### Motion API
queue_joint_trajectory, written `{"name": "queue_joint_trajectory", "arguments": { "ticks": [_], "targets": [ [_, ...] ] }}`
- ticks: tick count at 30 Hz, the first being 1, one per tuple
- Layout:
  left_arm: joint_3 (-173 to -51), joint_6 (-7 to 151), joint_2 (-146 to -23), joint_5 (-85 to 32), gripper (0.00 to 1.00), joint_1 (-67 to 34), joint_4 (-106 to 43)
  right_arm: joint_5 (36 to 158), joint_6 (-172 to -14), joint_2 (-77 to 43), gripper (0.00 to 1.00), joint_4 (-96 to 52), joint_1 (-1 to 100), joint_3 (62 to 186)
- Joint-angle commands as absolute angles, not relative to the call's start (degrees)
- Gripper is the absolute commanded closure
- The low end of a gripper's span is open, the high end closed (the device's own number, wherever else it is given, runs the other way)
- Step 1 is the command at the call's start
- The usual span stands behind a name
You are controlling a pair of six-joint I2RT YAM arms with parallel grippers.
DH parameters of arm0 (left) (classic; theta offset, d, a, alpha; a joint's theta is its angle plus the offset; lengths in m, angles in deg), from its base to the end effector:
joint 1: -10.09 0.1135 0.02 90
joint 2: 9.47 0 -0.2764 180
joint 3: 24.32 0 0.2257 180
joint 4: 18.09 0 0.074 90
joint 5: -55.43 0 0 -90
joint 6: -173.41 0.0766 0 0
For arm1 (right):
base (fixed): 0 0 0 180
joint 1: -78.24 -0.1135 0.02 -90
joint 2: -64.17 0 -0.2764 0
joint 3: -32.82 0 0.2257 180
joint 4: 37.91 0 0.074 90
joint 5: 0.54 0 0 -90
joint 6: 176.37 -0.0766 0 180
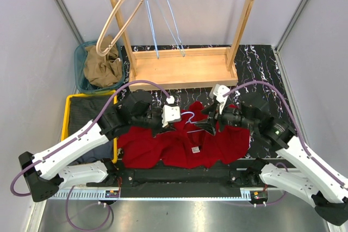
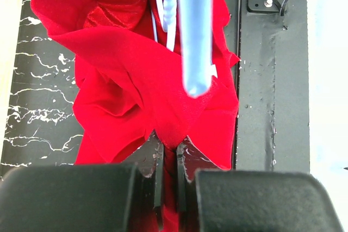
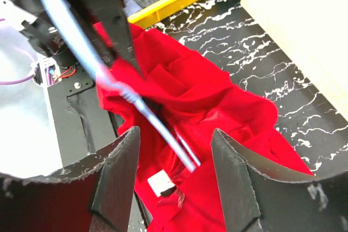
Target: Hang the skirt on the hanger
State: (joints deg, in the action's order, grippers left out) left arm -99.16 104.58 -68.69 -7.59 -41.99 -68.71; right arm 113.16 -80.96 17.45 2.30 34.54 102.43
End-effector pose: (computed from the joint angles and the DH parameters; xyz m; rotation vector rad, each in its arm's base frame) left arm 0.1032 -0.1890 0.3301 1.5364 1.6054 -0.8157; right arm 0.1060 0.1439 0.3596 -1.0629 1.6163 0.8402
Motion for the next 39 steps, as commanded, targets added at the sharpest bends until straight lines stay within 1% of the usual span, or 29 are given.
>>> {"name": "queue_joint_trajectory", "arguments": {
  "ticks": [1,6,10,15,17,19,20,22,23,24,26,28,29,30,31,32,33,34,35,36,38,39],
  "targets": [
    [-100.5,104.9,-66.9,-6.5,1.00,-41.8,-64.1,114.8,-79.4,19.4,0.36,5.1,33.9,104.7],
    [-100.7,104.9,-66.7,-5.4,1.00,-41.8,-64.3,116.7,-79.2,15.3,0.35,6.1,33.9,105.3],
    [-100.9,104.9,-66.7,-4.5,1.00,-41.8,-64.7,116.0,-79.0,11.5,0.36,5.2,33.4,105.6],
    [-100.9,105.1,-66.9,-3.5,1.00,-41.8,-64.6,115.7,-79.0,9.9,0.37,3.6,33.0,105.5],
    [-101.0,105.1,-67.0,-3.5,1.00,-41.8,-64.6,116.3,-79.3,9.0,0.43,2.7,32.7,105.5],
    [-101.1,105.1,-67.2,-3.5,1.00,-41.8,-64.6,116.9,-79.5,8.1,0.53,1.9,32.5,105.4],
    [-101.1,105.0,-67.2,-3.7,1.00,-41.8,-64.4,117.7,-79.6,7.9,0.62,1.7,32.4,105.3],
    [-100.8,104.8,-67.0,-4.6,1.00,-41.8,-63.7,117.9,-80.3,7.3,0.74,1.3,32.2,105.2],
    [-100.6,104.3,-67.0,-5.1,1.00,-41.8,-63.4,118.0,-80.6,7.3,0.86,1.2,32.1,105.1],
    [-100.5,104.0,-66.7,-6.6,1.00,-41.8,-62.9,117.9,-81.1,7.3,0.91,1.1,32.1,105.1],
    [-99.6,102.3,-66.2,-9.3,1.00,-41.7,-60.4,116.9,-81.6,7.8,0.99,0.8,32.1,104.8],
    [-98.1,101.3,-65.2,-14.8,1.00,-41.7,-57.3,115.7,-82.2,8.9,1.00,0.5,32.0,104.1],
    [-97.5,99.3,-65.0,-20.3,0.91,-41.7,-55.7,114.3,-82.3,9.3,1.00,0.4,32.0,103.8],
    [-96.8,98.3,-64.3,-23.0,0.81,-41.7,-52.9,113.5,-82.4,9.8,1.00,0.3,32.0,103.6],
    [-95.5,96.7,-64.0,-25.7,0.65,-41.7,-51.5,111.9,-82.7,10.6,1.00,0.1,32.0,103.3],
    [-94.8,95.5,-63.6,-32.4,0.52,-41.7,-50.0,111.3,-82.8,11.1,1.00,0.1,32.0,103.1],
    [-94.1,94.2,-62.9,-35.9,0.32,-41.7,-47.2,110.7,-82.9,11.4,1.00,0.0,32.0,103.1],
    [-92.8,92.3,-62.6,-38.9,0.27,-41.7,-46.1,109.4,-83.3,12.1,1.00,0.0,32.0,103.1],
    [-92.2,91.3,-62.2,-44.2,0.22,-41.7,-44.9,109.0,-83.6,12.5,1.00,0.0,32.0,103.2],
    [-91.6,90.6,-61.7,-46.4,0.17,-41.7,-43.5,108.4,-83.7,12.7,1.00,0.0,32.0,103.3],
    [-90.5,88.9,-61.4,-51.2,0.13,-41.7,-42.8,107.5,-83.8,13.3,1.00,0.1,32.0,103.7],
    [-90.2,88.3,-61.5,-52.8,0.12,-41.7,-42.4,107.2,-83.9,13.5,1.00,0.1,32.0,103.9]
  ]
}}
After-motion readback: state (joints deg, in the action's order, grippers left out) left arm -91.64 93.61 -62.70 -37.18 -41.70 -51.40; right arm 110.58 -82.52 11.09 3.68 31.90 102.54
